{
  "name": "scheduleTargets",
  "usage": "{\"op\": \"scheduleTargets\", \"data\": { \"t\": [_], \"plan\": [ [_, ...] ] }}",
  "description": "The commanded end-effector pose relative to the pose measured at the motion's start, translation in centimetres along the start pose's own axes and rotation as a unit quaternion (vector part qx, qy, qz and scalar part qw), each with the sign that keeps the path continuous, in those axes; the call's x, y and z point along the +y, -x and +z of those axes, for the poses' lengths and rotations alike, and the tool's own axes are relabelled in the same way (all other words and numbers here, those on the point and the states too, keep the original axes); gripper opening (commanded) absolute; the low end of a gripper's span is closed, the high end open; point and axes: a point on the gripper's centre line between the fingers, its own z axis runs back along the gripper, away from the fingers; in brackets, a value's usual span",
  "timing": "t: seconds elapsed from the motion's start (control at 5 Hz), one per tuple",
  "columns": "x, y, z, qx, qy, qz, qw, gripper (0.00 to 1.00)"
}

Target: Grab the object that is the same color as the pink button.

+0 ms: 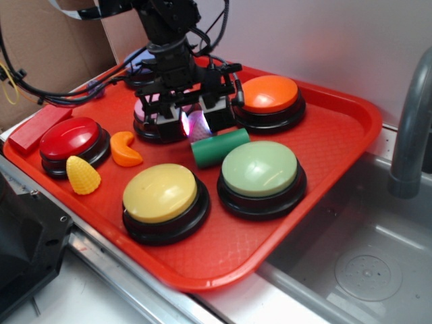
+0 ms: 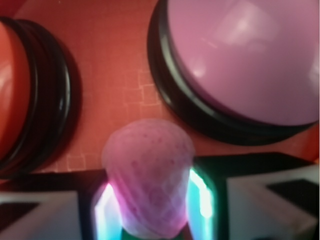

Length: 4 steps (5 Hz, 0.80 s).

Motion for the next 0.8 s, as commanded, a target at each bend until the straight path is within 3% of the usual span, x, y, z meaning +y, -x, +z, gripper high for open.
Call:
{"op": "scheduleTargets", "data": {
  "t": [0.0, 0.4, 0.6],
  "plan": [
    [-0.5, -1.6, 8.5, -0.029, -0.06, -0.174, 0.983, 0.0],
    [2.6, -1.5, 13.0, 0.012, -0.006, -0.348, 0.937, 0.0],
    [4.3, -1.7, 13.9, 0.018, -0.001, -0.326, 0.945, 0.0]
  ]
}}
